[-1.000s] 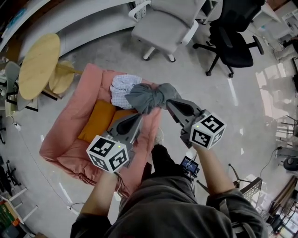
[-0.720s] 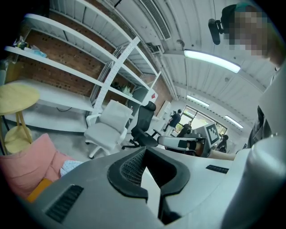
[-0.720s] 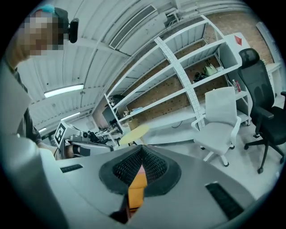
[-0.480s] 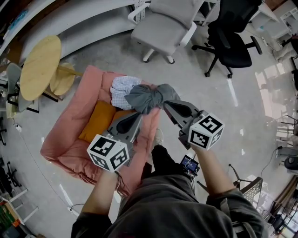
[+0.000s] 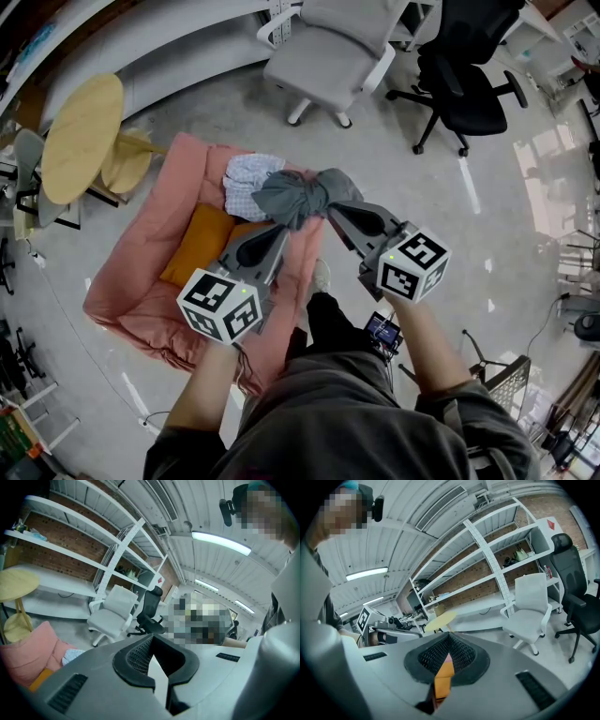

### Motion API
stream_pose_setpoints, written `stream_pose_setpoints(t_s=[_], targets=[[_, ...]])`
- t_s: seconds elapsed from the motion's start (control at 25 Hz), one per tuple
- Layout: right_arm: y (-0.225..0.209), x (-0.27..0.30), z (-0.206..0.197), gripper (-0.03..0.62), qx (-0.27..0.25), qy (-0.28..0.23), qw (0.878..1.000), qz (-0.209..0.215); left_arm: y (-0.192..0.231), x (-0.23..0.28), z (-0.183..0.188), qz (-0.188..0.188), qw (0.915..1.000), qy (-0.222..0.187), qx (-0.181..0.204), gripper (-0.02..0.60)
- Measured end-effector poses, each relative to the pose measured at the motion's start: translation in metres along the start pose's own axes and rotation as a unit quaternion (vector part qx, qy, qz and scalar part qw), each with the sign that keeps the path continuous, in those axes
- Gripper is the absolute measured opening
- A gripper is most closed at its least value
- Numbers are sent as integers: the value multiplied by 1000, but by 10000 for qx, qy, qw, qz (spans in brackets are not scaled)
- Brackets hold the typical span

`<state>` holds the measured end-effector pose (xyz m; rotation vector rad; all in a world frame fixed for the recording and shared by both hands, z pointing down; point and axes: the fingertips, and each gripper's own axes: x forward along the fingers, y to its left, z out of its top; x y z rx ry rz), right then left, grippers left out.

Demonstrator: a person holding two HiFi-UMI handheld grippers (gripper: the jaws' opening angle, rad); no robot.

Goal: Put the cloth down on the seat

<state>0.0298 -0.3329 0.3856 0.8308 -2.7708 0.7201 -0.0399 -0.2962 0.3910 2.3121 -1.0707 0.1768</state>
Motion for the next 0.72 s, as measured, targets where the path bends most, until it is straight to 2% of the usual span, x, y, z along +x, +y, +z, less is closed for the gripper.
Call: stream_pose_setpoints(t_s=[0.72], targets=[[-1,2,-3,15,-130,91,9999,-22,0,4,-2,-27,10000,6,-21,8]])
